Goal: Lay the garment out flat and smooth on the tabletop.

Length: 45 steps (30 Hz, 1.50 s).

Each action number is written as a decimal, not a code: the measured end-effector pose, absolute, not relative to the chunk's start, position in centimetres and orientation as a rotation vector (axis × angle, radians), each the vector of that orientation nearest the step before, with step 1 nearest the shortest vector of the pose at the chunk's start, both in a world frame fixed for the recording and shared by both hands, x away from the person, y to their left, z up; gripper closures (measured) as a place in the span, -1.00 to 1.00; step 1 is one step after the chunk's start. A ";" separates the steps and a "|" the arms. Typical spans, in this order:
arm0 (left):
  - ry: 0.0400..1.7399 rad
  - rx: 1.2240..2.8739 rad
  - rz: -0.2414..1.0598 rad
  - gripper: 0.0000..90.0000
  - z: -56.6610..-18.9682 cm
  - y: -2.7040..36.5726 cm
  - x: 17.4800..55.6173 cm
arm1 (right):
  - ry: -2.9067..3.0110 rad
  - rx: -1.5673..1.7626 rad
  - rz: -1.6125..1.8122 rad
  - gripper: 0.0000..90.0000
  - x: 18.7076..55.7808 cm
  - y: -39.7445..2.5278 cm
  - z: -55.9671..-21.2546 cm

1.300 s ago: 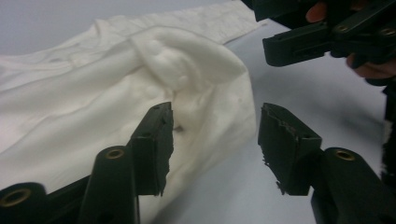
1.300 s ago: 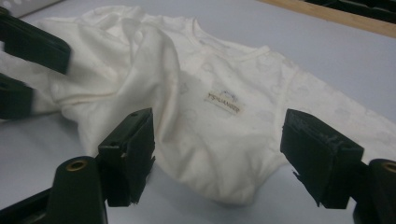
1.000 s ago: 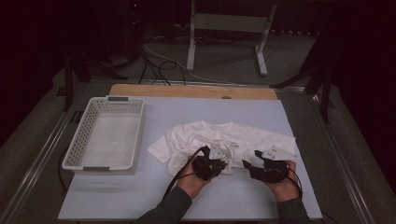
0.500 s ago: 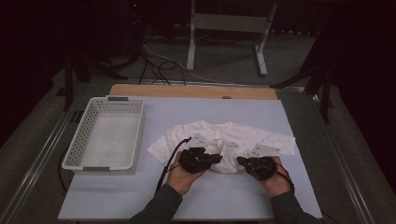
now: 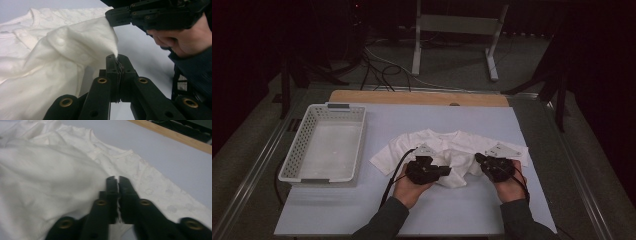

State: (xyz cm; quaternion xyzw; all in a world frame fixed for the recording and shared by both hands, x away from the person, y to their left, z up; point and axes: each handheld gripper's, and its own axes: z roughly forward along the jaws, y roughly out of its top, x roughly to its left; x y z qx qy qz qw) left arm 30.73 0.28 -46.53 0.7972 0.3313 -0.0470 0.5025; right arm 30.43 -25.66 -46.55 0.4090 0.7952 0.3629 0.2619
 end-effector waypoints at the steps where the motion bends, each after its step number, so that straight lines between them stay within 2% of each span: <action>1: 0.808 1.919 -0.111 0.96 -46.6 0.1 31.0 | 2.144 1.128 0.992 0.79 30.4 -25.6 -46.6; 4: 0.832 1.905 -0.097 0.97 -46.6 -0.2 31.5 | 2.163 1.108 1.057 0.50 29.8 -25.6 -46.5; 6: 0.842 1.898 -0.083 0.97 -46.3 -0.4 31.9 | 2.170 1.099 1.072 0.48 29.5 -25.6 -46.5; 7: 0.844 1.895 -0.080 0.97 -46.2 -0.5 32.0 | 2.216 1.068 1.151 0.33 28.9 -25.5 -46.3; 11: 0.841 1.886 -0.079 0.96 -46.0 -0.9 32.4 | 2.320 0.969 1.261 0.12 28.0 -24.6 -46.6; 12: 0.823 1.881 -0.085 0.96 -46.0 -1.1 32.4 | 2.345 0.956 1.248 0.13 28.1 -24.2 -46.8; 14: 0.814 1.883 -0.079 0.93 -45.9 -1.1 32.3 | 2.369 0.925 1.181 0.57 28.4 -23.4 -47.2; 16: 0.807 1.885 -0.072 0.73 -45.8 -1.0 32.1 | 2.384 0.941 1.146 0.93 28.8 -23.2 -47.4; 17: 0.806 1.886 -0.064 0.61 -45.8 -0.8 32.0 | 2.380 0.948 1.137 0.96 28.9 -23.2 -47.4; 20: 0.805 1.893 -0.044 0.43 -45.7 -0.2 31.6 | 2.344 0.962 1.081 0.96 29.0 -23.8 -47.1; 26: 0.821 1.983 0.024 0.27 -46.8 0.6 31.0 | 2.270 1.095 1.098 0.96 29.5 -25.9 -46.7; 33: 0.886 1.997 0.044 0.26 -48.3 1.9 31.3 | 2.218 1.105 1.066 0.96 29.6 -26.8 -46.1; 45: 0.869 1.993 0.041 0.25 -48.2 1.7 31.0 | 2.115 1.183 1.014 0.93 29.9 -28.9 -45.5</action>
